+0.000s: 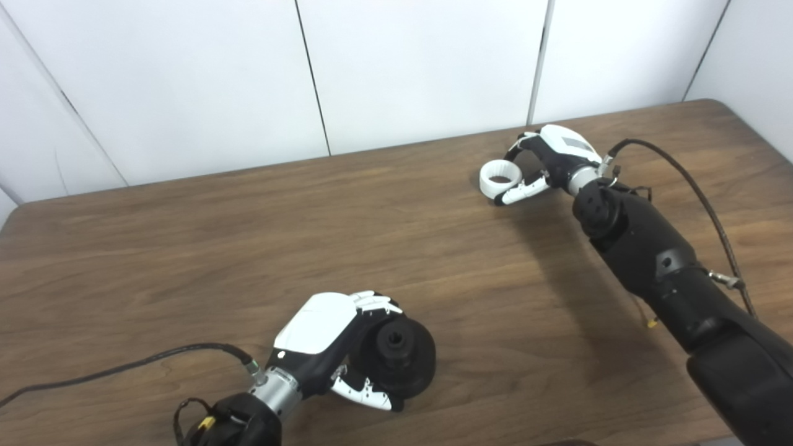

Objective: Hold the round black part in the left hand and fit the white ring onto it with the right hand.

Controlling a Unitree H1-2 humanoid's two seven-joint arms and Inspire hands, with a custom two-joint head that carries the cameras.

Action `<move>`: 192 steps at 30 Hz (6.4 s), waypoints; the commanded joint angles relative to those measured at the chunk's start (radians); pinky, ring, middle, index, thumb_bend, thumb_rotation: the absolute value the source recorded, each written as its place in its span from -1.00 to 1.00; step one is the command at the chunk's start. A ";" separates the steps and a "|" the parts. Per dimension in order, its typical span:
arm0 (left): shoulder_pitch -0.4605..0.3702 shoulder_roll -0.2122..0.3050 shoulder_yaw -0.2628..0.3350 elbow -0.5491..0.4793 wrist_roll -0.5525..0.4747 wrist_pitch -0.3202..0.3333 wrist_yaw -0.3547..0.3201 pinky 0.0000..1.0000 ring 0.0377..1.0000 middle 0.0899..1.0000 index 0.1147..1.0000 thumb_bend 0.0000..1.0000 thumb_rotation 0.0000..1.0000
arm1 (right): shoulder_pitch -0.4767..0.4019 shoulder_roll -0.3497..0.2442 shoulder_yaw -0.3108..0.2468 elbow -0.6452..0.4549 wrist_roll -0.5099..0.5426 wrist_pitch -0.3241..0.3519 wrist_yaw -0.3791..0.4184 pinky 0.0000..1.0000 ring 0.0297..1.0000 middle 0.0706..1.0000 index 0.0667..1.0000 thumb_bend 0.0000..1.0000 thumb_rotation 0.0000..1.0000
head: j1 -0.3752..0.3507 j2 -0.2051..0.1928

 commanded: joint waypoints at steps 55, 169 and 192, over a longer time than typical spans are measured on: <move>-0.016 -0.016 0.002 -0.002 0.005 -0.016 0.039 0.68 0.78 0.68 0.34 0.69 -0.45 | -0.052 -0.001 -0.012 -0.010 0.003 -0.063 -0.066 0.93 0.93 0.78 -0.08 0.04 -0.69 | 0.007 0.004; -0.057 -0.031 -0.007 0.027 0.040 0.010 0.036 0.72 0.81 0.69 0.35 0.66 -0.36 | 0.433 -0.011 -0.107 -1.176 0.052 -0.018 0.357 0.92 0.91 0.74 -0.09 0.04 -0.68 | 0.096 0.077; -0.089 -0.022 -0.006 0.007 0.045 0.060 -0.028 0.75 0.83 0.71 0.37 0.64 -0.22 | 0.419 0.031 -0.035 -1.185 0.040 -0.045 0.431 0.95 0.95 0.74 -0.09 0.04 -0.67 | 0.179 0.164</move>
